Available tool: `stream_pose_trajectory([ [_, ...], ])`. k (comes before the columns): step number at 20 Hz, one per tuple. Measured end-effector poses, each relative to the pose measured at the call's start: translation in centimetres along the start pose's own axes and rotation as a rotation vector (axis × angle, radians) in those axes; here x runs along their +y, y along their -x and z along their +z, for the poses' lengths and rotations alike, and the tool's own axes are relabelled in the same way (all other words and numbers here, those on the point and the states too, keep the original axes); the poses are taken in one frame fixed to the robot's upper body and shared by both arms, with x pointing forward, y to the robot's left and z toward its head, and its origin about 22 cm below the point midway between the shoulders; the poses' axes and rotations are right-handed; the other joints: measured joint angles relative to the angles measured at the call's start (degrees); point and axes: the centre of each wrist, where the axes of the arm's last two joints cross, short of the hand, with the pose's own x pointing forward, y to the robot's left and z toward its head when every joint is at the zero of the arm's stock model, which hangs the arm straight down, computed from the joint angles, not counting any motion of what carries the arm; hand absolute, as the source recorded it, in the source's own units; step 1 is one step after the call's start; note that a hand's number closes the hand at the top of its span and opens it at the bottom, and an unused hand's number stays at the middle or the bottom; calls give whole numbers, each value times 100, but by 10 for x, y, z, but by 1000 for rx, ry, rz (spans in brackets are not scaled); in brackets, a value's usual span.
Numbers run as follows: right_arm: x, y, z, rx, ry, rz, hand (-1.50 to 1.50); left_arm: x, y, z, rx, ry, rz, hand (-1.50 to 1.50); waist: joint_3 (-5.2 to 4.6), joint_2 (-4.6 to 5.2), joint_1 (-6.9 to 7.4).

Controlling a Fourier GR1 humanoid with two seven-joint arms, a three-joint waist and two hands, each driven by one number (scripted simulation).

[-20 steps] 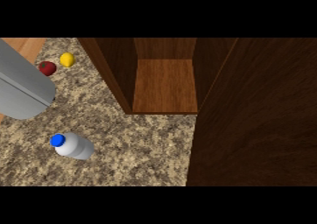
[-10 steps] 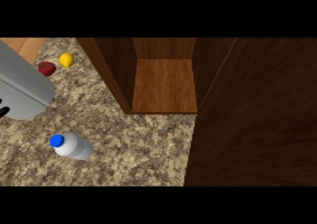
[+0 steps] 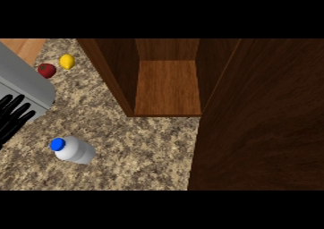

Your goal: Pick up the bottled water, place it into the cabinet and close the cabinet

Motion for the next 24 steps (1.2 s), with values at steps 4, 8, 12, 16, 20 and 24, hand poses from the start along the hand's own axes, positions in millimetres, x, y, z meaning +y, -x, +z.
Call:
stream_pose_trajectory([
  [4,1,-2,-1,2,0,-3,-150,8,27,-9,48,-10,-7,-150,-2,2,-19],
  [8,-1,-4,-2,10,6,12,-150,11,53,-14,87,-13,-13,-150,-2,3,-22],
  [12,5,-2,0,7,-3,-12,-150,14,85,-17,125,-14,-4,-150,-3,1,-37],
  [16,7,-5,-4,12,-10,-10,-150,25,109,-19,158,-21,7,-150,-6,6,-43],
  [20,6,-5,-3,14,-2,0,-150,30,131,-17,175,-14,13,-150,-6,7,-45],
  [24,6,-6,-3,10,-2,3,-150,32,152,-22,174,-21,22,-150,-7,10,-59],
])
